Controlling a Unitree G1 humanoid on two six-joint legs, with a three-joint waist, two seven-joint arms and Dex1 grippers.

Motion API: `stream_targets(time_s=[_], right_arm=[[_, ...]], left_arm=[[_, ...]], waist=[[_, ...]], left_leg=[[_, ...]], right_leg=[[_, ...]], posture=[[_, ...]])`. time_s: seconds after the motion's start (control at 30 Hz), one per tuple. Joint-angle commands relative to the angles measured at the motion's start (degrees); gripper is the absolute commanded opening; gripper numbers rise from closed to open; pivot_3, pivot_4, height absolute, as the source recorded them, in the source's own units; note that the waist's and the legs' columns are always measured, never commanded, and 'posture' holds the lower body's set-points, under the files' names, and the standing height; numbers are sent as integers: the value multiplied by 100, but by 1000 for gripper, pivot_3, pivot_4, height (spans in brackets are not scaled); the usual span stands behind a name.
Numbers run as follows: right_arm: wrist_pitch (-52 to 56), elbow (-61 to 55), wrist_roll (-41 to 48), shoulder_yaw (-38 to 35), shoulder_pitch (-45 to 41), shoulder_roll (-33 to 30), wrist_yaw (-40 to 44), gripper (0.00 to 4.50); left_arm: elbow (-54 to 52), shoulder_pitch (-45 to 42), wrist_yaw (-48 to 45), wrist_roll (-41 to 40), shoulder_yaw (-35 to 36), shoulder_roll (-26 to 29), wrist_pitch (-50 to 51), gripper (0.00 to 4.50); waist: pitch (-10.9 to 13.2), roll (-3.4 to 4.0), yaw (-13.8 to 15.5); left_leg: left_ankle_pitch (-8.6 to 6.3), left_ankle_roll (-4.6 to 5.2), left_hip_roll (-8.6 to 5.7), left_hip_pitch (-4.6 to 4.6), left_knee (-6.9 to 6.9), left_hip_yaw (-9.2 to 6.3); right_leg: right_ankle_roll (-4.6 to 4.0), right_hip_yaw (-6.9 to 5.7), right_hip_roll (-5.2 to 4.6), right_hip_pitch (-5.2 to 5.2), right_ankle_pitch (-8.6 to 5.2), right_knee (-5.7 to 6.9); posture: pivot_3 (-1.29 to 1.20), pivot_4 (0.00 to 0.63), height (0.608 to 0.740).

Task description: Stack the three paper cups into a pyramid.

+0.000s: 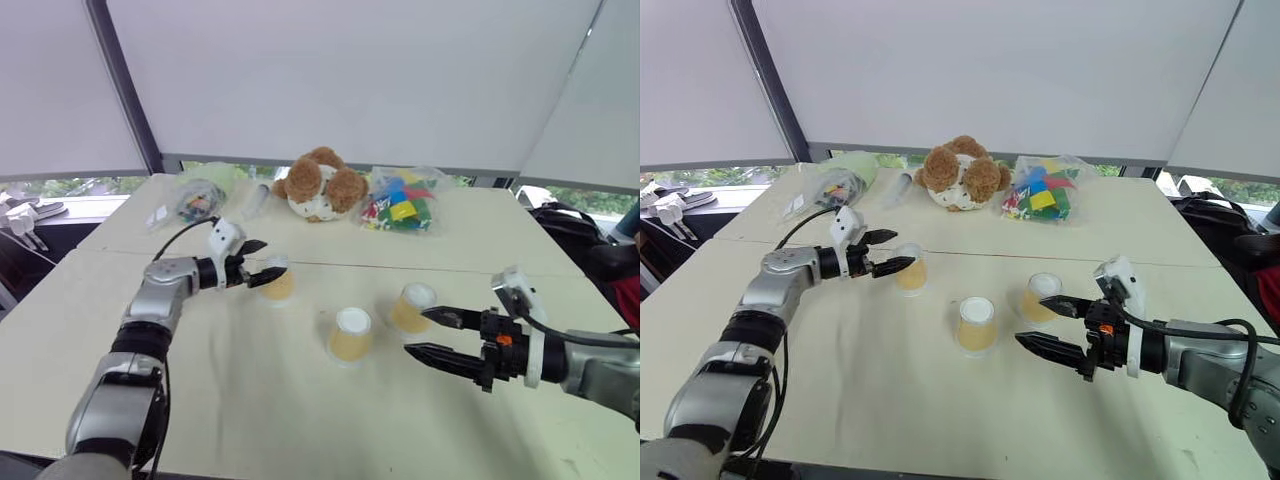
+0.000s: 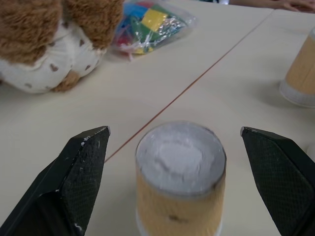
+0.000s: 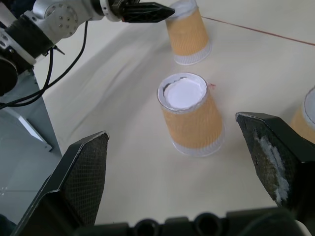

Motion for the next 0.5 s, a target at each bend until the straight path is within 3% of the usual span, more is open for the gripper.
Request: stream_targets(time_s=[0.03, 0.17, 0.27, 0.37, 0.5], right_arm=[[-63, -236, 110, -230, 50, 28, -136, 4500], [-72, -317, 147, -258, 114, 70, -262, 4500], [-87, -339, 169, -276, 138, 79, -321, 4500], [-108, -330, 177, -278, 141, 79, -346, 4500], [-127, -308, 162, -298, 172, 74, -339, 4500]], left_arm=[[610, -353, -6, 178, 21, -157, -498, 4392], [1180, -575, -22, 318, 22, -328, -804, 4392], [1438, -692, 18, 428, 24, -403, -1012, 3521], [1587, -789, 85, 487, 68, -445, -1165, 2194], [1376, -822, -31, 428, 150, -339, -1265, 2190]], waist=[[0, 0, 0], [0, 0, -4], [0, 0, 1], [0, 0, 3], [0, 0, 4]], left_leg=[[0, 0, 0, 0, 0, 0], [0, 0, 0, 0, 0, -1], [0, 0, 0, 0, 0, -1], [0, 0, 0, -1, 1, -1], [0, 0, 0, -1, 1, -2]], right_leg=[[0, 0, 0, 0, 0, 1], [0, 0, 1, -1, 0, 3], [1, 0, 1, -1, 0, 2], [1, 0, 1, 0, 0, 2], [2, 0, 1, 0, 1, 3]], posture=[[0, 150, 740], [0, 150, 740], [0, 150, 740], [0, 150, 740], [0, 150, 740]])
